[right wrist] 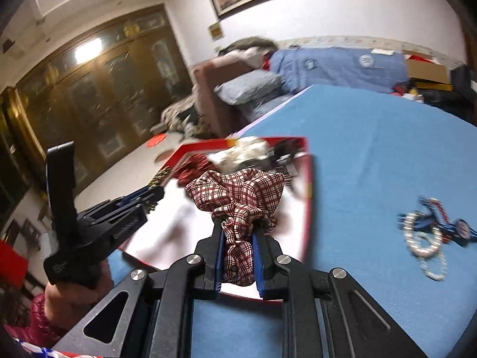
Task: Organize jewelry
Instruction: 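Carry both scrunchies over the red-rimmed tray with both tools, then open both tools to drop the scrunchies into the tray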
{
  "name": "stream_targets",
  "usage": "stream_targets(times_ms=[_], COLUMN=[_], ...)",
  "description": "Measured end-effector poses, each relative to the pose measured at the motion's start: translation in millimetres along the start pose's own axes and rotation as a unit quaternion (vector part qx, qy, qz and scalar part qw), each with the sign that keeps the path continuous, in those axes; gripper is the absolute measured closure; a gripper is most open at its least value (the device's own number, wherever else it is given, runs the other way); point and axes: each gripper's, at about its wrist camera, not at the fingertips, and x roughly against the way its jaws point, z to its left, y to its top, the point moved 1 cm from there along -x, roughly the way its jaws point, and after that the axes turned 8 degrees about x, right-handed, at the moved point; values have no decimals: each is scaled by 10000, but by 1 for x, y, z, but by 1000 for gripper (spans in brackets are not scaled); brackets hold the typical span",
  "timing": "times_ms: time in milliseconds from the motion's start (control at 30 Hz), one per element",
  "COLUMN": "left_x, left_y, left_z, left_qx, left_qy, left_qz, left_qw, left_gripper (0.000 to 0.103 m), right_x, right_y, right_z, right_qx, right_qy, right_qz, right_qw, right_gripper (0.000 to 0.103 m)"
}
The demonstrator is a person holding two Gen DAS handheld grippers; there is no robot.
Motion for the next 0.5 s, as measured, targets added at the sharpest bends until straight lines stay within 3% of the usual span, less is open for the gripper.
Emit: stream_targets(times_ms=[233, 500], left_x=[-13, -33], left_y=[-1, 1], left_z=[11, 9], left_qx=[-2, -269], left_qy=[-44, -28], left_qz=[305, 580], left_qw=[9995, 9980], left_gripper=[85, 85], right_x=[-56, -100], right_y=[9, 16], right_z=[22, 24], right_qx=[84, 39], right_qy=[344, 113], right_qz=[572, 933], right_qw=[9977, 9956], right_gripper=[82, 82])
